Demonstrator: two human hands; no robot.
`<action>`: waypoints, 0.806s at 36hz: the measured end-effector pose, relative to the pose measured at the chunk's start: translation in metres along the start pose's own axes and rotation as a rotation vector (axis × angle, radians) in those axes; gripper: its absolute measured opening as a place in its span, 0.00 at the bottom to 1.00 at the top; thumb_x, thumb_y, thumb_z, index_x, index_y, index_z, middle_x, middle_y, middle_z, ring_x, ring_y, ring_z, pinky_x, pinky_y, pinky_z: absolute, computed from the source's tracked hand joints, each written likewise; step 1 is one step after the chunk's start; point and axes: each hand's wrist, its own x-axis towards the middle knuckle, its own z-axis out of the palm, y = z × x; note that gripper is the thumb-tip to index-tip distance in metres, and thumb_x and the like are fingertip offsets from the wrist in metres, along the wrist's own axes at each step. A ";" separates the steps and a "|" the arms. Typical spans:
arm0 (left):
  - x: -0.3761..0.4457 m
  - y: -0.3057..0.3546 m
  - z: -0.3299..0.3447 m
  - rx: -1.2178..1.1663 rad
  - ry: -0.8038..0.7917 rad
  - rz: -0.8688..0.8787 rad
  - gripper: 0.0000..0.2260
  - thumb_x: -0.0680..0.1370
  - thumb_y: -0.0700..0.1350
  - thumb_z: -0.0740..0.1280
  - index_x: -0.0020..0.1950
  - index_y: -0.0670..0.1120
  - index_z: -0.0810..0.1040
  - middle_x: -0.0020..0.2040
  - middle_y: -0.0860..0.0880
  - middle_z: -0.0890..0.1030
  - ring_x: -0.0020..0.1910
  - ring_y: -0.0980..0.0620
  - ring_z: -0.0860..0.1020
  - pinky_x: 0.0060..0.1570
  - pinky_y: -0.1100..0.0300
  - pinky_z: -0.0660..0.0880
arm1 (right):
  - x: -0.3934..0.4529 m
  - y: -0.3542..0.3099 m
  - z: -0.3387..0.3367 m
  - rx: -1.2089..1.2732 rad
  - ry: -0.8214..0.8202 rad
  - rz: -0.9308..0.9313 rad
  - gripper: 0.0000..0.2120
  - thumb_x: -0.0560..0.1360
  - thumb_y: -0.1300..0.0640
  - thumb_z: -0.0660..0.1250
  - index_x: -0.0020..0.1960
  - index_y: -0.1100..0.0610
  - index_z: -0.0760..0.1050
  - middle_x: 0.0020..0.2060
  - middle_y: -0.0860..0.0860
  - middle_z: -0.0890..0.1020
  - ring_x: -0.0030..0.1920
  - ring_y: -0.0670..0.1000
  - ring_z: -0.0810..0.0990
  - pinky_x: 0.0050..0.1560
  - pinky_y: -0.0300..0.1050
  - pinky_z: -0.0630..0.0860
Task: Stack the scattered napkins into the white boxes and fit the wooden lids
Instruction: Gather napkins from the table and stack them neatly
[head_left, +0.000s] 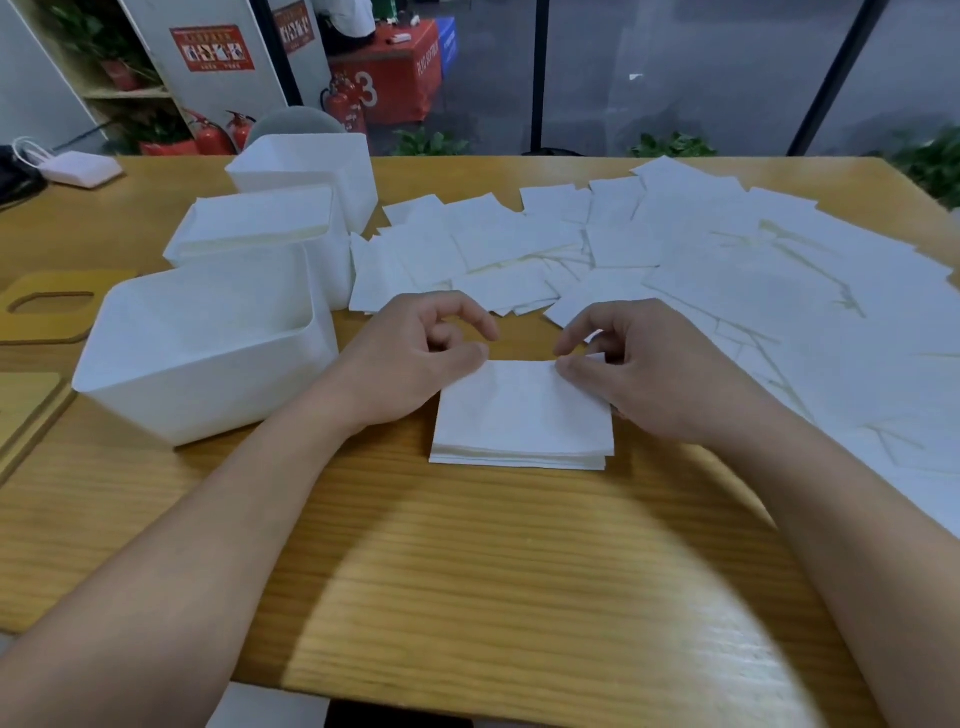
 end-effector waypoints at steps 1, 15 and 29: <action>0.000 0.000 0.000 0.012 -0.003 -0.001 0.05 0.83 0.43 0.72 0.55 0.52 0.85 0.30 0.46 0.69 0.31 0.48 0.65 0.40 0.63 0.70 | 0.000 0.000 0.001 -0.014 -0.008 0.006 0.02 0.80 0.50 0.73 0.48 0.46 0.83 0.28 0.44 0.75 0.28 0.46 0.73 0.35 0.44 0.71; -0.001 -0.006 0.001 0.323 0.024 0.035 0.07 0.79 0.44 0.73 0.50 0.57 0.82 0.34 0.55 0.73 0.33 0.58 0.72 0.41 0.59 0.73 | -0.004 -0.001 0.007 -0.254 0.061 -0.064 0.11 0.73 0.40 0.80 0.49 0.42 0.81 0.45 0.40 0.79 0.45 0.42 0.77 0.45 0.44 0.73; 0.017 -0.026 0.010 0.485 0.186 0.058 0.14 0.86 0.45 0.65 0.69 0.55 0.84 0.73 0.59 0.78 0.74 0.56 0.67 0.74 0.65 0.61 | -0.005 -0.006 0.027 -0.270 -0.058 -0.200 0.14 0.79 0.37 0.73 0.63 0.39 0.80 0.58 0.35 0.74 0.60 0.40 0.72 0.57 0.43 0.73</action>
